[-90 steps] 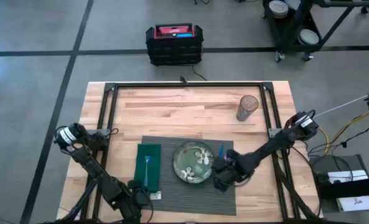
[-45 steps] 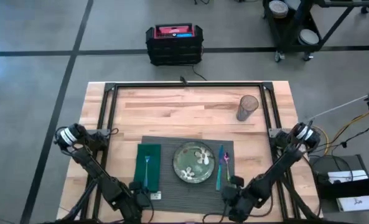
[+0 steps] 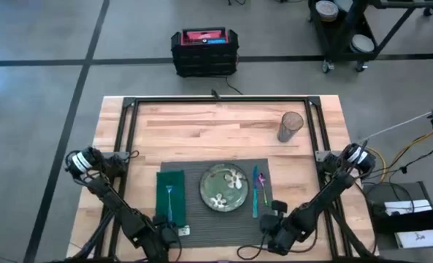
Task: Set table place
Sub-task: Adjust the gray place mat, then put the blue transparent cup above the place mat
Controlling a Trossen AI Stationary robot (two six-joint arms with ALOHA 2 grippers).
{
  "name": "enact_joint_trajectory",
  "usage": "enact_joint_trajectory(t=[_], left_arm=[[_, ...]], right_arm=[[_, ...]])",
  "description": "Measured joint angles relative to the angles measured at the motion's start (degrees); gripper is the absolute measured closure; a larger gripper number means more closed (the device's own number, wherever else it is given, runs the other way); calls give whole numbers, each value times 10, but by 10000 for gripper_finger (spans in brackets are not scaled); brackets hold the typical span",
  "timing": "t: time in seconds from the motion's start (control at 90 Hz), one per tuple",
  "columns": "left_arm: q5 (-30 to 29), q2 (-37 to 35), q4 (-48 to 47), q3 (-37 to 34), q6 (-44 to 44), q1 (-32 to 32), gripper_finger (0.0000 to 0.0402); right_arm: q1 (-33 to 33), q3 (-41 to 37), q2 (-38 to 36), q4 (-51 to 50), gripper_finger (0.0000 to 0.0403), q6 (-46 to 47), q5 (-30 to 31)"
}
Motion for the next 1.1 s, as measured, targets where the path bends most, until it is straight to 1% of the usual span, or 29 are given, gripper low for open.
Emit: enact_joint_trajectory(t=[0.133,0.467,0.622,0.756,0.922,1.011,1.1], left_arm=[[0,0,-4,0,-9,-5,326],[-10,-3,-4,-1,-26,-16,326],[12,-23,-16,2,-23,-19,326],[6,-55,-25,15,-18,-18,326],[-16,-83,-26,15,-4,-15,326],[-22,-88,-33,15,4,-12,326],[-23,-92,-55,14,17,1,326]], right_arm=[[1,0,2,25,403,4,-11],[3,3,2,22,403,10,-15],[4,21,-22,-8,403,5,-27],[-2,55,-61,-65,403,-9,-21],[-30,86,-120,-131,403,-43,-11],[-54,91,-150,-195,403,-43,27],[-98,97,-193,-279,403,-26,87]])
